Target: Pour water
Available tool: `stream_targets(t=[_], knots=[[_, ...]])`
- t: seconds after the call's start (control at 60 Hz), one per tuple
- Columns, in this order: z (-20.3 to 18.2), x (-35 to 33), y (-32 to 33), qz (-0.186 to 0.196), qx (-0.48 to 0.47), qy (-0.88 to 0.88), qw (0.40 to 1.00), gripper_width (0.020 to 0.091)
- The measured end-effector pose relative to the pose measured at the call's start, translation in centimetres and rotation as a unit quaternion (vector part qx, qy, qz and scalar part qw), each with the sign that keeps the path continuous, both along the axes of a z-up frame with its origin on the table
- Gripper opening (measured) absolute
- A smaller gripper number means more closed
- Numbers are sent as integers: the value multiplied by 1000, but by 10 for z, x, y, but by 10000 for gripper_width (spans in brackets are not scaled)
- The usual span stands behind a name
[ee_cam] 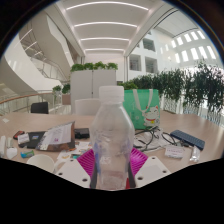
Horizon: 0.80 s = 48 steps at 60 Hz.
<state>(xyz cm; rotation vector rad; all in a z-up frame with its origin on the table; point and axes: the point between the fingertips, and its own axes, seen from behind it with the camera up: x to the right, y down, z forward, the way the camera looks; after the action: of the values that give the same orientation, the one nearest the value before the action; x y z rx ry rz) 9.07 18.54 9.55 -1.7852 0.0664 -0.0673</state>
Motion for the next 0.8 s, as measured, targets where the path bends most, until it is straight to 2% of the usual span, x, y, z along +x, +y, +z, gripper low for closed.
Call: stream_targets(t=[0.067, 0.133, 0.167, 0.283, 0.333, 0.433, 0.467, 0.517, 0.533, 0.583, 0.8], knots=[[-12, 2, 2, -4, -14, 2, 1000, 439], [-45, 16, 2, -13, -40, -3, 999, 444], [-26, 0, -3, -12, -23, 3, 1000, 449], [-35, 6, -9, -12, -25, 16, 999, 442], [-33, 7, -9, -13, -29, 14, 999, 466], [-39, 6, -13, -19, -59, 26, 998, 570], [-43, 5, -18, -19, -76, 34, 996, 659], [-43, -5, -27, -7, -88, 48, 995, 838], [-42, -8, -31, -3, -90, 52, 995, 856], [-38, -12, -43, 3, -95, 57, 994, 831], [-2, -31, -130, 6, -106, 20, 994, 837]])
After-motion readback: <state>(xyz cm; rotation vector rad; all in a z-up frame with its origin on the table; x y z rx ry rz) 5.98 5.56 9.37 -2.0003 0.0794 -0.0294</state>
